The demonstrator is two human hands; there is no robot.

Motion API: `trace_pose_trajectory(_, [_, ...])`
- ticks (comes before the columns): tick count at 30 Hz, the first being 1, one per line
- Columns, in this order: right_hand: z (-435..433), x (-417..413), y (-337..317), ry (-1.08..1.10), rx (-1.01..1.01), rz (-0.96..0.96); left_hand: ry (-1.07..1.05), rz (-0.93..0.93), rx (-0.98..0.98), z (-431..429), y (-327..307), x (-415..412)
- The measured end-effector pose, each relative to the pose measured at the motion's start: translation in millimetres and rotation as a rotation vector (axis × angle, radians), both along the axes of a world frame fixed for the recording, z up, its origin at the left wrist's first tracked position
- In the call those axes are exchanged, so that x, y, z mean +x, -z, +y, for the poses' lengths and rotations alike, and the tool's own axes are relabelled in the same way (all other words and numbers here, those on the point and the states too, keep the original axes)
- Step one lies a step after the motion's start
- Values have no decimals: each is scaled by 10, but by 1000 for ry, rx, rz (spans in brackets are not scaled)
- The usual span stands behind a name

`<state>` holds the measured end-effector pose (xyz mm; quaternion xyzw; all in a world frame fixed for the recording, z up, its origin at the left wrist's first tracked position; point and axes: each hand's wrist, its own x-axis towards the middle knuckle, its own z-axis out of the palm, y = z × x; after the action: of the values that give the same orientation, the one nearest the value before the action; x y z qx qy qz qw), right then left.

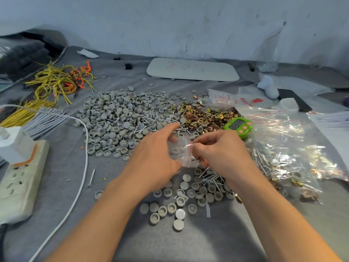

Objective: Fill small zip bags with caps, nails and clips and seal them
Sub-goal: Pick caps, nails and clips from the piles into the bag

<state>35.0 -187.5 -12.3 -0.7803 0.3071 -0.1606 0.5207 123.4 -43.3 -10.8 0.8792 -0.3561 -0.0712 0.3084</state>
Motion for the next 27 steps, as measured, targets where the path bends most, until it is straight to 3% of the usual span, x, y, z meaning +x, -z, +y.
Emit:
trace_pose_trajectory(6, [115, 103, -109, -203, -27, -128, 5, 5, -196, 22, 5, 3])
trace_pose_trajectory(16, [129, 0, -230, -16, -30, -484, -39, 238, -463, 84, -50, 82])
trace_pose_trajectory(23, [232, 87, -270, -118, -164, -309, 10, 181, -423, 116, -63, 31])
trace_pose_trajectory(27, [233, 108, -285, -148, -97, -311, -11, 166, -430, 145, -63, 44])
